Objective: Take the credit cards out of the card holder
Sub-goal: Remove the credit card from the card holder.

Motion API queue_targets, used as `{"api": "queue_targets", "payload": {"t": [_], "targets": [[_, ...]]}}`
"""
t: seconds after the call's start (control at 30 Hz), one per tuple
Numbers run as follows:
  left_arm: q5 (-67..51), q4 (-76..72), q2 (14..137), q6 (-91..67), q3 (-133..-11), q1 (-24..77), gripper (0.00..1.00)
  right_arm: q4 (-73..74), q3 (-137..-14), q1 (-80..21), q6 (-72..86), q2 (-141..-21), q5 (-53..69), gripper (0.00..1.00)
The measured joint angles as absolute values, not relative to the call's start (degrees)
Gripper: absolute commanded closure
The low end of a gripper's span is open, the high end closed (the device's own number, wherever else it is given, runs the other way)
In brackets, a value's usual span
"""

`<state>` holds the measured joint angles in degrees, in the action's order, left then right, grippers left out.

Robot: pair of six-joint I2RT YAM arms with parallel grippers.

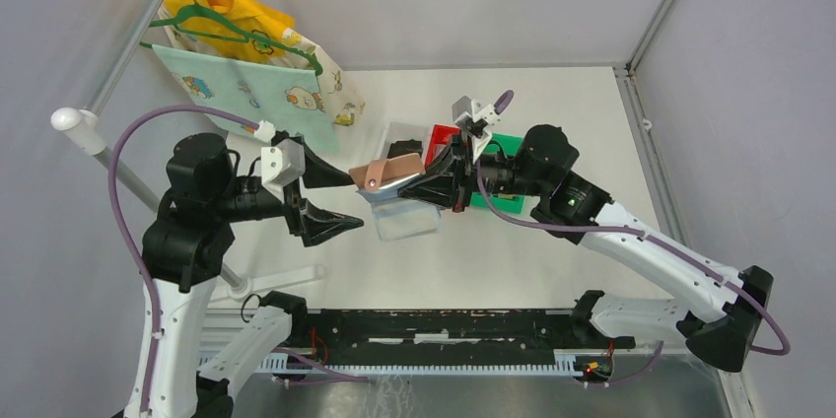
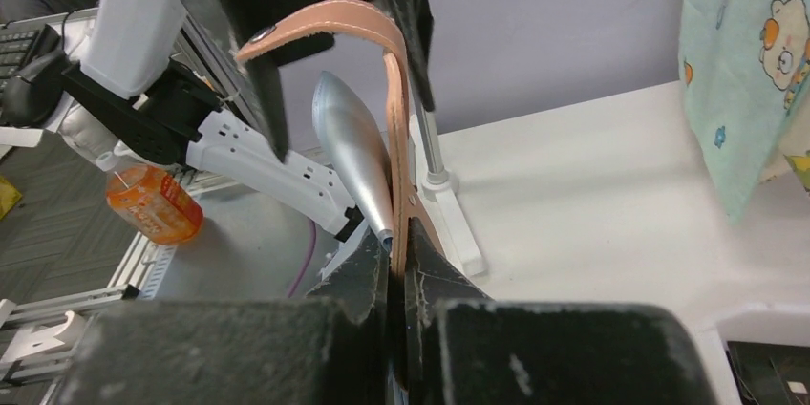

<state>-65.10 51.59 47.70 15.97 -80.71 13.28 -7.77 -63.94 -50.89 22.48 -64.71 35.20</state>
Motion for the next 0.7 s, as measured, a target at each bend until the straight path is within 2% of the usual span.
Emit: {"api": "queue_targets", "payload": {"t": [0.13,0.3,0.4,0.57,0.6,0.7], "targets": [[-61.3,46.0,44.3,14.5,-74.5,13.3,0.23,-10.3,-64.0,-51.1,24.7,-66.0,37.2,1.00],[-61.6,40.5,45.3,9.3,-73.0,13.3,0.28,-12.4,-64.0,-52.1,26.3,-67.5,38.1,1.00],[-62.9,36.6,45.8,4.1,-71.6,13.3,0.41,-13.0,-64.3,-53.0,26.9,-68.5,38.5,1.00],[-64.7,31.8,45.8,-3.8,-69.4,13.3,0.75,-13.8,-64.7,-53.8,27.4,-69.5,38.4,0.98],[-64.6,31.3,45.7,-4.4,-69.3,13.3,0.81,-14.0,-64.7,-53.7,27.7,-69.5,38.4,0.92],[-64.4,30.2,45.6,-6.0,-69.3,13.3,0.95,-14.7,-64.7,-53.7,28.4,-69.5,38.4,0.55]]}}
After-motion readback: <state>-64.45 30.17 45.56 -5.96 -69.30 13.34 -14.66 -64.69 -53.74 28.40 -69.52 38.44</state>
